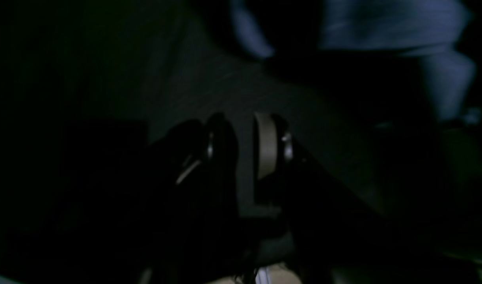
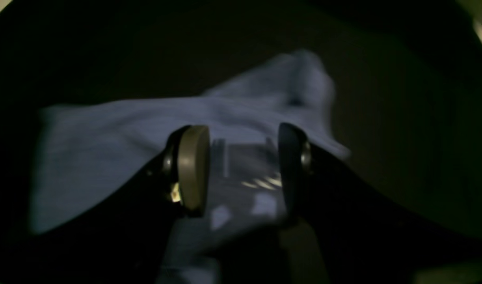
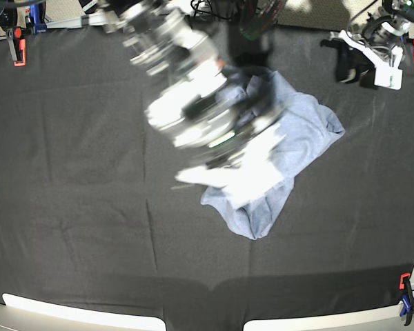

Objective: Layout the t-shirt on the table in an organized manner, then fold the t-shirt properly
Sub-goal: 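Release the shirt with the right gripper and regrasp a fold of the shirt, then pull the grasped shirt fold with the right gripper to spread the shirt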

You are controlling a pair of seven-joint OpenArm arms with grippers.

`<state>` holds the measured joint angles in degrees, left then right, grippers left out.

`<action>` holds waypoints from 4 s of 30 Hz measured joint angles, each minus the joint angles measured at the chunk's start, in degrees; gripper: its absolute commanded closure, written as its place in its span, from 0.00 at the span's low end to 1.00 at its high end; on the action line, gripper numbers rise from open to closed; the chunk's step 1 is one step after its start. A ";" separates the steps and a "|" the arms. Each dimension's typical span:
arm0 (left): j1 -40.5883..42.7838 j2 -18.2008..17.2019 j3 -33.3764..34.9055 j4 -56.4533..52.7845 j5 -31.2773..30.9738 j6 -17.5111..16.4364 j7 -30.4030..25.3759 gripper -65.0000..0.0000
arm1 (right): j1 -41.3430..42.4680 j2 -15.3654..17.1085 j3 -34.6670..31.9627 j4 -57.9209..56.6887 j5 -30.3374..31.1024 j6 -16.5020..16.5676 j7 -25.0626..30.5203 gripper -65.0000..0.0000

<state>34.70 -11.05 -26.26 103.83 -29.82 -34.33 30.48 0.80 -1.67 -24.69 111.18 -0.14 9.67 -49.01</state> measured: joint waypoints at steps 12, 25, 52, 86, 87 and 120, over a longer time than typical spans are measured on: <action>-1.77 -0.11 0.00 0.00 -1.25 -0.07 2.38 0.80 | 14.95 2.80 4.33 -19.61 15.02 26.82 1.01 0.58; -1.70 -0.09 0.00 0.00 0.00 -0.04 2.36 0.80 | 34.01 3.63 -18.88 -39.87 12.20 28.09 0.50 0.58; -1.70 0.37 0.00 0.00 0.02 -0.04 2.38 0.80 | 35.50 2.64 -21.66 -47.36 20.72 30.03 -1.53 1.00; -1.68 0.37 0.00 0.00 -0.20 -0.02 1.05 0.80 | -11.93 31.65 28.50 7.37 31.71 29.57 5.27 0.56; -1.68 0.35 0.00 0.00 -0.20 -0.02 1.05 0.80 | -10.88 31.28 27.02 7.39 31.50 29.55 6.14 0.49; -1.68 7.23 -0.04 0.00 5.46 -0.09 -0.09 0.80 | 24.46 14.38 -17.07 -23.28 30.38 28.13 -12.09 0.56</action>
<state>33.01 -3.81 -26.30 103.83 -24.36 -34.41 30.39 25.26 12.71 -41.76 87.90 30.24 37.80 -61.10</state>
